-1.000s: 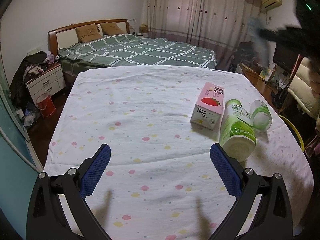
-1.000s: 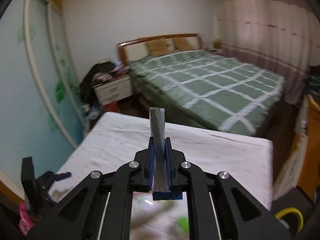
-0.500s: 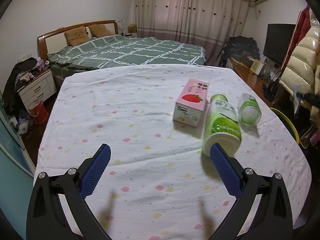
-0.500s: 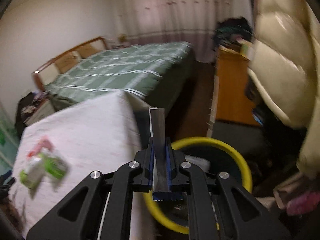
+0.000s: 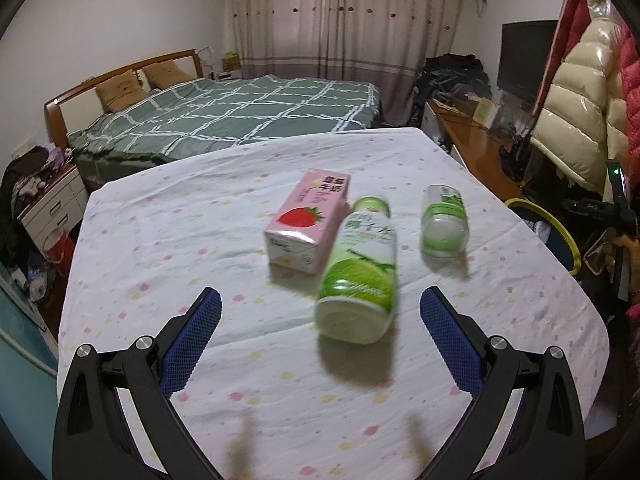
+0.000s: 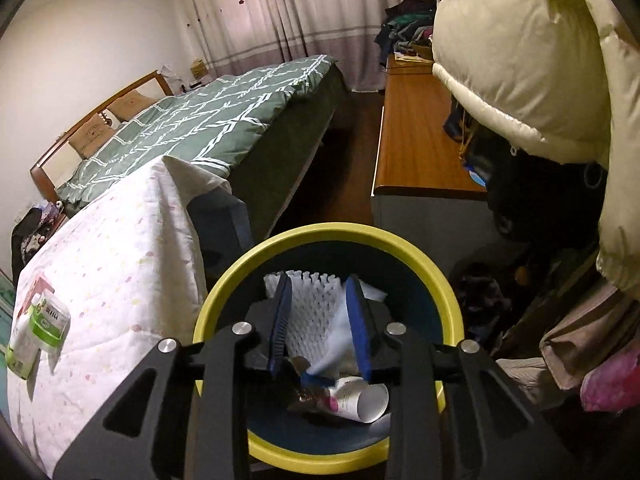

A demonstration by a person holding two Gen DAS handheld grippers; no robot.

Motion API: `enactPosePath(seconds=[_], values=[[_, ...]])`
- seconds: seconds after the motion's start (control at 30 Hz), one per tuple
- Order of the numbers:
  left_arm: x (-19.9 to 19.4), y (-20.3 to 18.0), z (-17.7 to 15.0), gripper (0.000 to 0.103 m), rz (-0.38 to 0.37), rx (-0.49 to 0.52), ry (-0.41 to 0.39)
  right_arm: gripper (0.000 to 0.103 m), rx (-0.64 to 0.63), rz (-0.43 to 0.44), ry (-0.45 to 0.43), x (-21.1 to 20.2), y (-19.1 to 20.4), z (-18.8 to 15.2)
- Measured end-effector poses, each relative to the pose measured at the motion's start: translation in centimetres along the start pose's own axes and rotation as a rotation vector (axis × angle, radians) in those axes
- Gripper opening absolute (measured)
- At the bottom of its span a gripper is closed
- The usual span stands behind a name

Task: Collect trash
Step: 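Lower the foil packet into the bin and open the right tool, then reach the left tool to the green coconut water bottle and grasp it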

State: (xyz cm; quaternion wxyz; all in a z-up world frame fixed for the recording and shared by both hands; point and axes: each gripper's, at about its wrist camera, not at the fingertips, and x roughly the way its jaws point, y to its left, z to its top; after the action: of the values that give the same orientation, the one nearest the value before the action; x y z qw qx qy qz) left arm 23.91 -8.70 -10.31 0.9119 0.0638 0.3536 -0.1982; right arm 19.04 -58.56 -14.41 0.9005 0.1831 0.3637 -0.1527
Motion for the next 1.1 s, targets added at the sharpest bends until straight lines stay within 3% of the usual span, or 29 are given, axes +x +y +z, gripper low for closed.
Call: enactPosePath(seconds=[0.67,1.03,1.1], values=[[5.5,-2.6,1.3,0.098,-0.021,0.061,0.1,0.031,-0.047,0.071,0.011,-2.1,1.3,-2.5],[7.0,-2.3,0.4,0.057,-0.037,0.049,0.129,0.031,-0.062,0.098,0.022,-2.0,2.2,-3.0],[6.8,-2.4,0.4,0.056,-0.036,0.053,0.124,0.031,-0.063,0.103,0.025,-1.9,2.3,-3.1]])
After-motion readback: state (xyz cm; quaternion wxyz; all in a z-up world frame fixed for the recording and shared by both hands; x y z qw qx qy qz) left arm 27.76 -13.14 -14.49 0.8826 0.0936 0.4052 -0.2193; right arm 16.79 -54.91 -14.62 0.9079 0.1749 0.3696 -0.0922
